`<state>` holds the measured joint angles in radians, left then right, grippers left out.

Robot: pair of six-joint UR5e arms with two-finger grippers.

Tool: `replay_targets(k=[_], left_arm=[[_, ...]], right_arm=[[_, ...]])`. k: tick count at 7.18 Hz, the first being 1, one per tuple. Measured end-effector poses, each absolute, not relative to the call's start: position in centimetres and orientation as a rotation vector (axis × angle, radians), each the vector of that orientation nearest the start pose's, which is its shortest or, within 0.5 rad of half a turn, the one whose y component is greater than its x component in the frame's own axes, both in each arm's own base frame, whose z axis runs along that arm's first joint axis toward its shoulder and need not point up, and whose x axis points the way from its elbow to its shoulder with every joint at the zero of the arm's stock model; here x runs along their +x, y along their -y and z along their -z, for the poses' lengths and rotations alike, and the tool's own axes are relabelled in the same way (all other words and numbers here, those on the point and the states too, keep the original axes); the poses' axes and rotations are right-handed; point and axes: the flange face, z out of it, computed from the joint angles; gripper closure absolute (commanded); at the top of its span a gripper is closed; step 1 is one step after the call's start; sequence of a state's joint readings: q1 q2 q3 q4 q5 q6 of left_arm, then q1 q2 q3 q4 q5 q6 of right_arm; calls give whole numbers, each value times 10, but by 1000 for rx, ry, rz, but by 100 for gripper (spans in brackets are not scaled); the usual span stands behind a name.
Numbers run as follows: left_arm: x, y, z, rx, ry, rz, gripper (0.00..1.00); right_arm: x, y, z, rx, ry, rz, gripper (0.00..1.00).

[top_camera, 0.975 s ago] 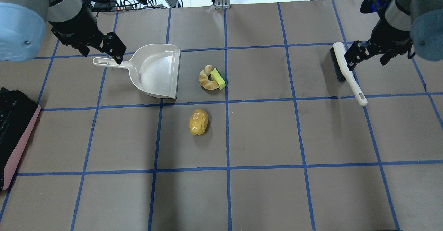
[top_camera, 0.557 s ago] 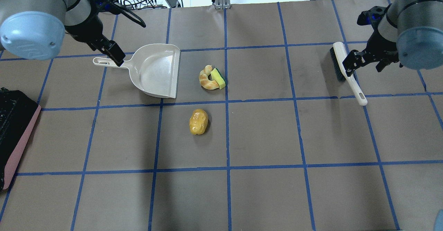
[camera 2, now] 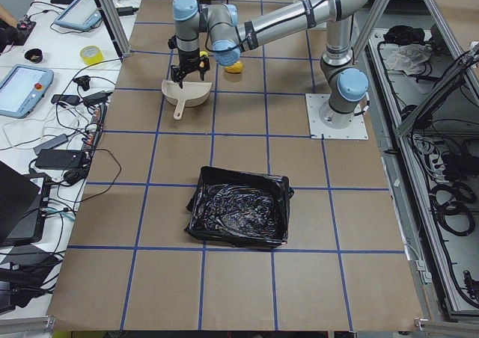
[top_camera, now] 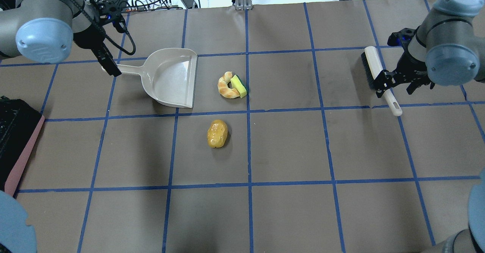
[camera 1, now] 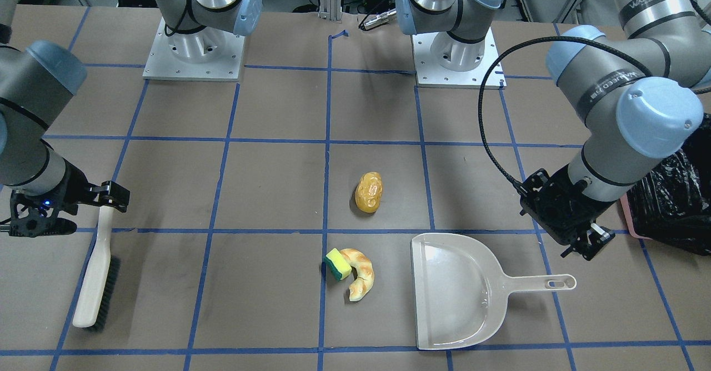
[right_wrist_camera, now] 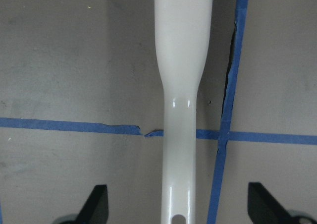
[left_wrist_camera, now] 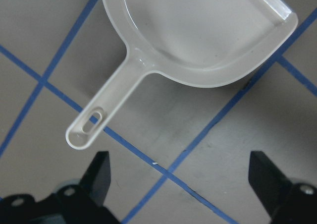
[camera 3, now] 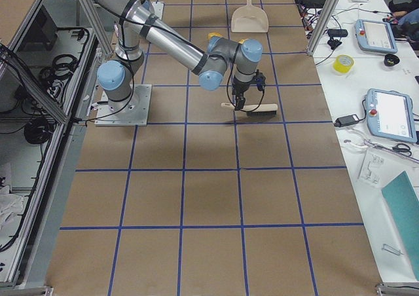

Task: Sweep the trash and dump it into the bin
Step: 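Close the left gripper on the dustpan handle while the right gripper lifts the brush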

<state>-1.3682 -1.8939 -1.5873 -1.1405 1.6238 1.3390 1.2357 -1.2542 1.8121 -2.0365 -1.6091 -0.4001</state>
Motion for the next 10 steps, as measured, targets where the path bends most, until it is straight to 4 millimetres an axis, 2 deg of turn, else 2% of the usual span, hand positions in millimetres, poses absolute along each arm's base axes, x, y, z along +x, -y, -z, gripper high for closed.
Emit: replay_targets(k=[1, 2, 3, 5, 6, 7, 8, 9, 10], left_arm=[[5, 637, -329, 1823, -2407, 51, 4], [8, 644, -318, 1937, -2303, 50, 4], [9, 648, -311, 1985, -2258, 48, 5], [13, 665, -304, 2001, -2221, 65, 5], [15, 675, -296, 2010, -2209, 68, 5], [16, 680, -285, 2023, -2208, 59, 6], [17, 682, -274, 2039, -2212, 43, 6], [17, 682, -263, 2052, -2221, 24, 6], [17, 682, -257, 2058, -2229, 12, 7]], right_arm=[[-61, 569, -243, -105, -3136, -164, 14], [-62, 569, -239, -104, -3134, -172, 14], [-61, 568, -235, -102, -3131, -183, 14], [-60, 565, -230, -100, -3124, -205, 33], [-60, 564, -229, -100, -3124, -209, 35], [-60, 564, -229, -99, -3124, -210, 45], [-61, 564, -229, -98, -3124, -210, 68], [-61, 564, -229, -97, -3124, -210, 100], [-61, 564, -229, -95, -3124, -210, 100]])
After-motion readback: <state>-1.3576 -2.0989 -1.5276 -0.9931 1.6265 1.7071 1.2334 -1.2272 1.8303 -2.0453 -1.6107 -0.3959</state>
